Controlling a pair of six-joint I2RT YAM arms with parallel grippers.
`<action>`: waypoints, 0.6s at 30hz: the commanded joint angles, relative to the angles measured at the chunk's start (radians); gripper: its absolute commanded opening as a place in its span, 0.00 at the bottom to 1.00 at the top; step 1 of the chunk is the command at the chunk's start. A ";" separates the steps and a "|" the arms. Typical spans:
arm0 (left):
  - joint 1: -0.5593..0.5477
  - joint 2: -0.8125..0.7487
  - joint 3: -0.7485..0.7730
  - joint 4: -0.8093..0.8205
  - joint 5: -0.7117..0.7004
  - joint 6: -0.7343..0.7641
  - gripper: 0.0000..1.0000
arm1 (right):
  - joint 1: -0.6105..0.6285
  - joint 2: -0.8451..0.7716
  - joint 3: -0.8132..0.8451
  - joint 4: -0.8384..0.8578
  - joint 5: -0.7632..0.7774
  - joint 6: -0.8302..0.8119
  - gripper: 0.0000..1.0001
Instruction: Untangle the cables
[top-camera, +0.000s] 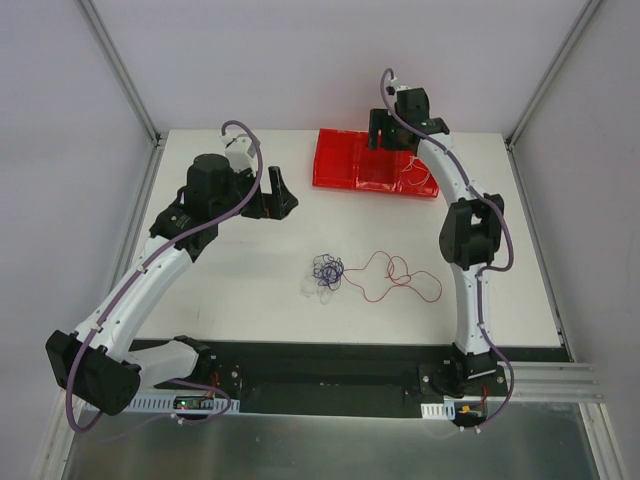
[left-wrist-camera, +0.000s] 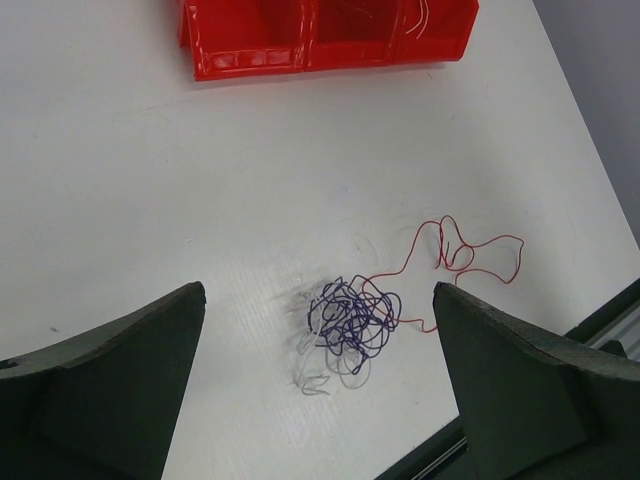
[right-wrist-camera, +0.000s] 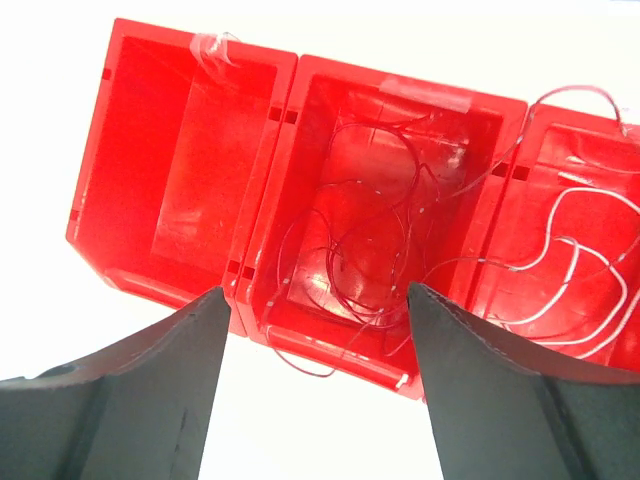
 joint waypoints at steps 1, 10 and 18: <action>0.009 -0.028 -0.007 0.033 0.022 0.013 0.96 | -0.010 -0.087 0.011 -0.046 0.034 0.002 0.76; 0.015 -0.017 -0.007 0.033 0.028 0.013 0.96 | -0.130 -0.119 -0.087 0.098 0.036 0.277 0.79; 0.020 -0.005 -0.006 0.031 0.040 0.010 0.96 | -0.207 -0.062 -0.052 0.089 0.050 0.354 0.67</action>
